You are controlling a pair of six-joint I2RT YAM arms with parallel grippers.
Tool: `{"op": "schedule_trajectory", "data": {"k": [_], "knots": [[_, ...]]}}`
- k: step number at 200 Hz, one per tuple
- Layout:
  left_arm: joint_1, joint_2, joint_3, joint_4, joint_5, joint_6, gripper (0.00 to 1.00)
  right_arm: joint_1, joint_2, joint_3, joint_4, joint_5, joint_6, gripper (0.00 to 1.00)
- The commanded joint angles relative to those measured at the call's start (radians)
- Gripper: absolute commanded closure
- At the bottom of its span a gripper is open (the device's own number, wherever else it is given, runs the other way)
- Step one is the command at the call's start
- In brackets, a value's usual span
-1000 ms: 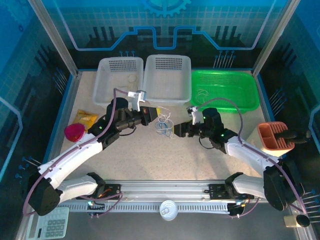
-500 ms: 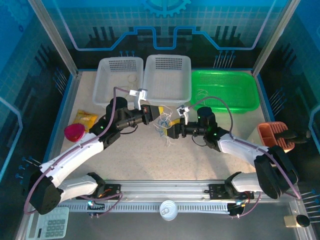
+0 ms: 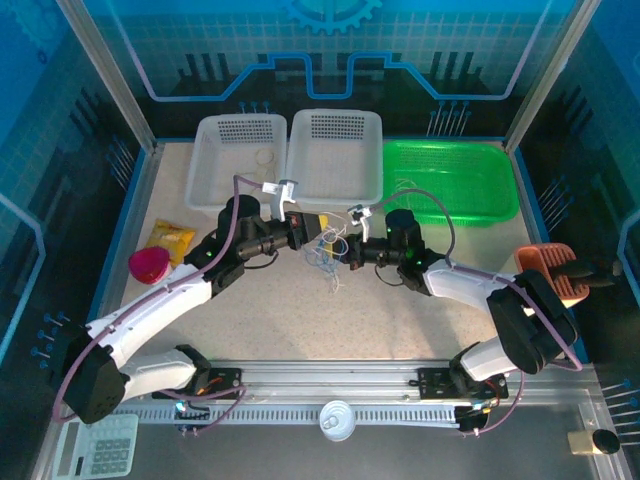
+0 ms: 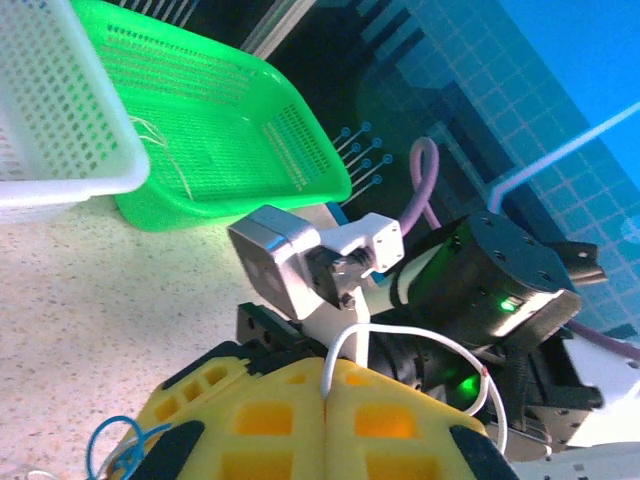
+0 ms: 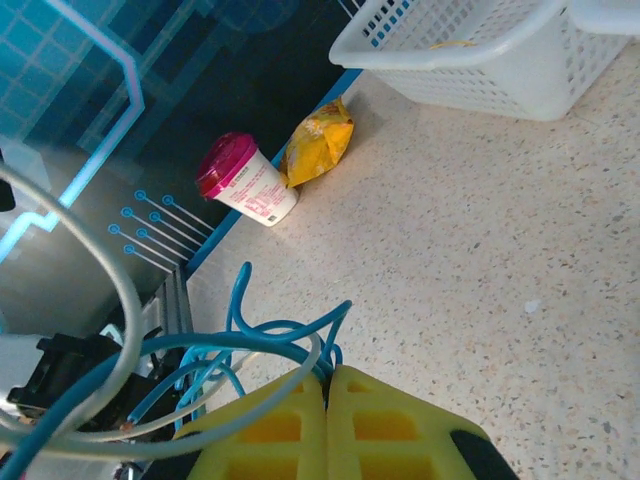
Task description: Untangle the cables
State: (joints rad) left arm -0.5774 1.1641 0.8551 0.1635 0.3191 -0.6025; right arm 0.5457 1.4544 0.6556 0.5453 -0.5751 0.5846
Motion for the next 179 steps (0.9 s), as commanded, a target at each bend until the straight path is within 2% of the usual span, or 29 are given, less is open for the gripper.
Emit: {"op": "schedule_trajectory", "data": {"k": [1, 47, 97, 133, 156, 166, 179], "knots": [[0.000, -0.043, 0.047, -0.080, -0.110, 0.090, 1.00, -0.024, -0.010, -0.036, 0.003, 0.064, 0.009, 1.00], [0.003, -0.100, 0.131, -0.283, -0.375, 0.258, 1.00, -0.063, -0.052, -0.081, -0.146, 0.223, 0.001, 1.00], [0.004, -0.167, 0.162, -0.325, -0.531, 0.357, 1.00, -0.068, -0.062, -0.091, -0.237, 0.290, -0.003, 1.00], [0.005, -0.200, 0.180, -0.320, -0.538, 0.377, 1.00, -0.068, -0.054, -0.078, -0.269, 0.303, -0.012, 1.00], [0.004, -0.218, 0.192, -0.302, -0.515, 0.378, 1.00, -0.066, -0.033, -0.046, -0.355, 0.317, -0.022, 1.00], [0.005, -0.220, 0.204, -0.300, -0.494, 0.369, 1.00, -0.067, -0.024, -0.037, -0.367, 0.317, -0.025, 0.90], [0.005, -0.218, 0.223, -0.300, -0.460, 0.361, 1.00, -0.066, -0.018, -0.034, -0.366, 0.320, -0.022, 0.86]]}}
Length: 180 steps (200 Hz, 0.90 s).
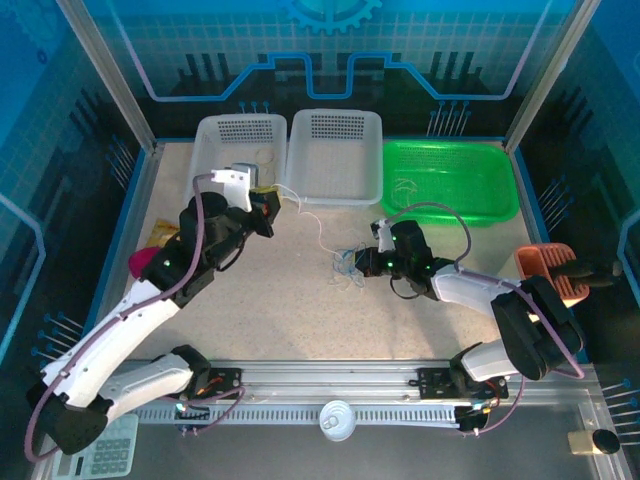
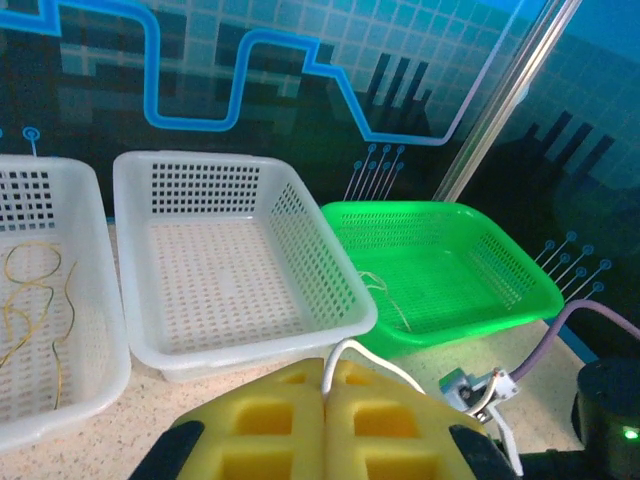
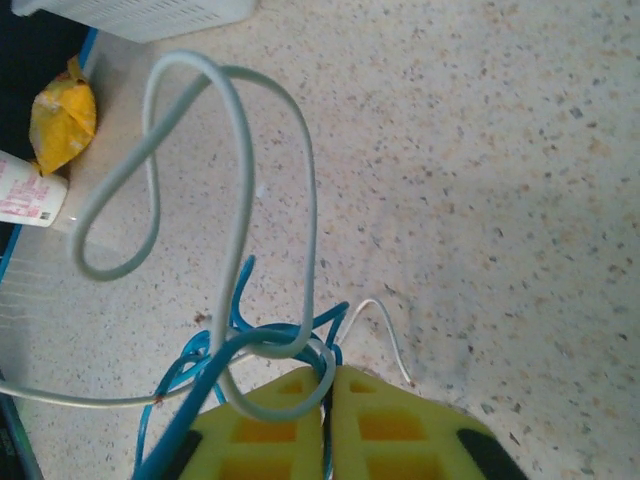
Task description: Untangle the cables
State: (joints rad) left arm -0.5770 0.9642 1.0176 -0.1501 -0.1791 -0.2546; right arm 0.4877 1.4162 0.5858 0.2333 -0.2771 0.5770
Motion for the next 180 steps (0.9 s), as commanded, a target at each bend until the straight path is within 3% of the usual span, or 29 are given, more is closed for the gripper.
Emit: {"op": "schedule_trajectory", "data": {"k": [1, 10, 25, 33, 54, 72, 130, 180], "knots": [[0.004, -0.017, 0.062, 0.015, 0.040, 0.012, 1.00, -0.009, 0.021, 0.036, -0.054, 0.022, -0.014, 0.86], [0.004, -0.015, 0.075, 0.015, 0.058, 0.004, 1.00, -0.009, 0.024, 0.038, -0.056, 0.023, -0.014, 0.83], [0.004, -0.006, 0.099, 0.011, 0.090, -0.004, 1.00, -0.007, 0.029, 0.042, -0.054, 0.022, -0.013, 0.68], [0.004, 0.001, 0.112, 0.005, 0.111, -0.008, 1.00, -0.006, 0.032, 0.043, -0.055, 0.021, -0.013, 0.66], [0.004, 0.021, 0.141, -0.008, 0.143, -0.018, 1.00, -0.005, 0.035, 0.043, -0.050, 0.019, -0.015, 0.78], [0.004, 0.030, 0.157, -0.008, 0.148, -0.024, 1.00, -0.005, 0.039, 0.043, -0.051, 0.022, -0.015, 1.00], [0.004, 0.036, 0.226, -0.005, 0.144, -0.035, 1.00, -0.007, 0.053, 0.032, -0.051, 0.051, -0.017, 1.00], [0.004, 0.059, 0.392, -0.036, 0.126, 0.007, 1.00, -0.008, 0.103, 0.029, -0.037, 0.073, -0.016, 1.00]]}}
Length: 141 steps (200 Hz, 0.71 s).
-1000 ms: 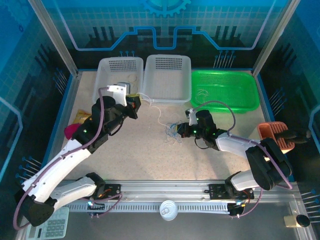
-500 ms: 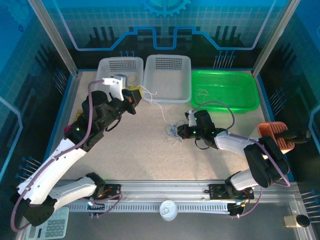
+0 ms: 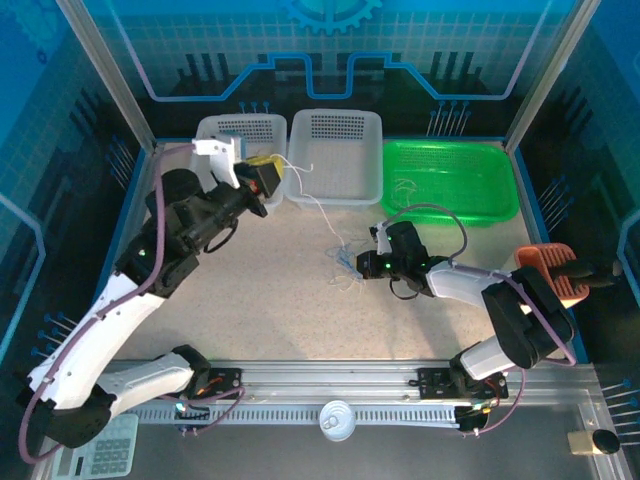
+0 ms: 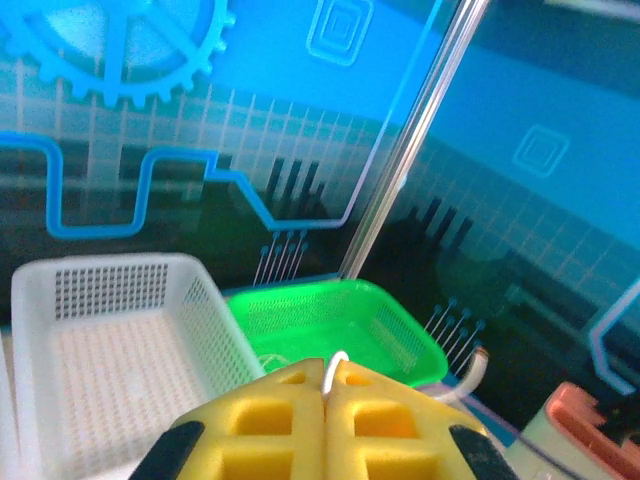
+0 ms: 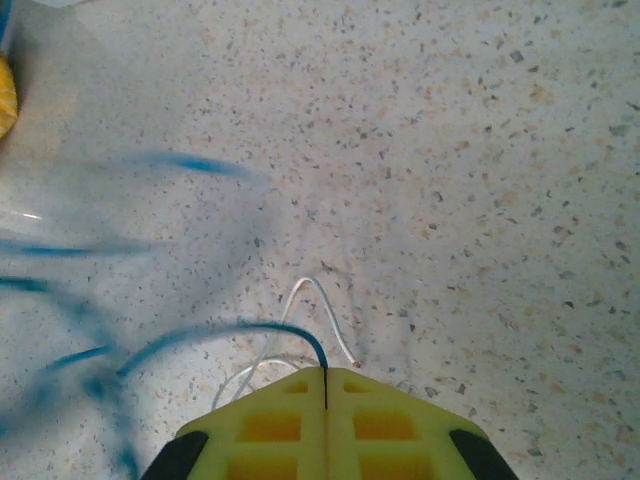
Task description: Untangle the cables
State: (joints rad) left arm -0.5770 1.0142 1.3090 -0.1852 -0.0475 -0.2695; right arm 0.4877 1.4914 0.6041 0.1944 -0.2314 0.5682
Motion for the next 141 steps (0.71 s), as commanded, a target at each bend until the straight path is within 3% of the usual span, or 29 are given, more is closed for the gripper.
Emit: {"op": "schedule_trajectory", "data": {"k": [1, 37, 92, 110, 132, 141], "knots": [[0.004, 0.010, 0.105, -0.002, -0.006, 0.023, 1.00, -0.008, 0.028, 0.011, 0.003, 0.027, -0.007, 1.00], [0.004, 0.047, 0.210, -0.028, 0.020, 0.038, 1.00, -0.008, 0.043, 0.004, 0.015, 0.032, -0.001, 1.00], [0.003, 0.054, 0.159, -0.022, 0.028, 0.013, 1.00, -0.008, 0.015, 0.014, -0.007, 0.006, -0.031, 1.00], [0.004, 0.054, 0.118, -0.014, 0.038, -0.007, 1.00, -0.008, -0.013, 0.027, -0.027, -0.012, -0.046, 0.90], [0.005, 0.055, 0.077, 0.006, 0.046, -0.022, 1.00, -0.008, -0.058, 0.051, -0.073, -0.009, -0.071, 0.61], [0.004, 0.057, 0.069, 0.010, 0.047, -0.025, 1.00, -0.009, -0.081, 0.059, -0.094, -0.004, -0.080, 0.55]]}}
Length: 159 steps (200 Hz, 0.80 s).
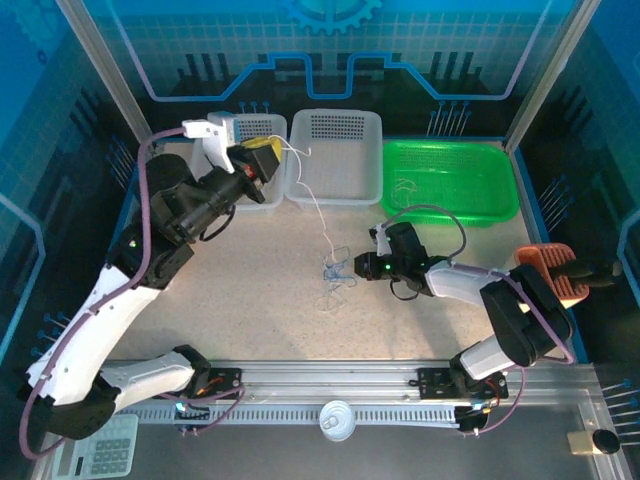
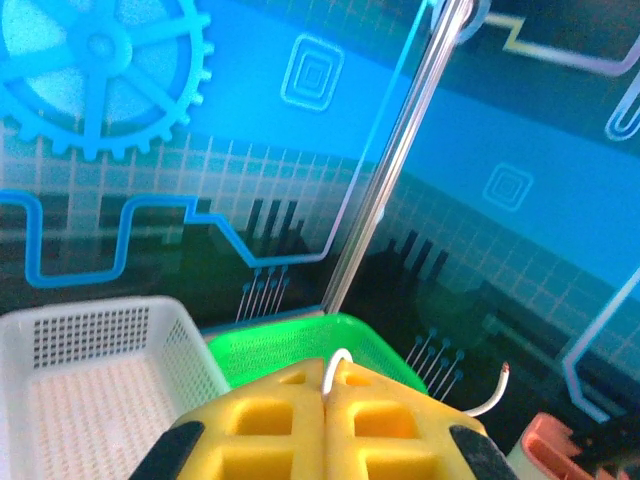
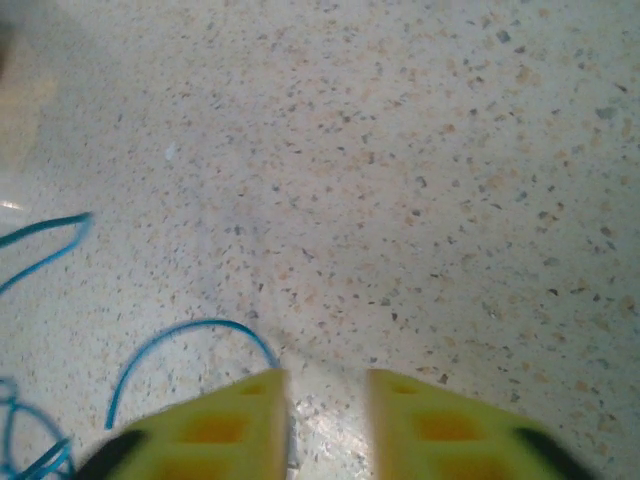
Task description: Untangle the cables
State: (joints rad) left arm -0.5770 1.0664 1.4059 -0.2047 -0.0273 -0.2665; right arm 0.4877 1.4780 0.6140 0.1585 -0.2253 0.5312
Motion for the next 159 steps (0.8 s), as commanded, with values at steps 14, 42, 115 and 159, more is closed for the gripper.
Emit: {"op": "schedule_trajectory", "data": {"k": [14, 42, 115, 159], "knots": [[0.004, 0.009, -0.033, 0.037, 0.033, -0.033, 1.00, -0.008, -0.105, 0.057, -0.084, -0.010, -0.056, 0.47], [0.004, 0.022, -0.023, 0.042, 0.048, -0.037, 1.00, -0.002, -0.176, 0.054, -0.099, -0.020, -0.063, 0.37], [0.005, 0.045, 0.007, 0.048, 0.060, -0.039, 1.00, 0.175, -0.169, 0.092, -0.024, 0.017, -0.110, 0.24], [0.004, 0.057, 0.025, 0.056, 0.072, -0.052, 1.00, 0.249, -0.002, 0.195, 0.052, 0.033, -0.100, 0.22]]}}
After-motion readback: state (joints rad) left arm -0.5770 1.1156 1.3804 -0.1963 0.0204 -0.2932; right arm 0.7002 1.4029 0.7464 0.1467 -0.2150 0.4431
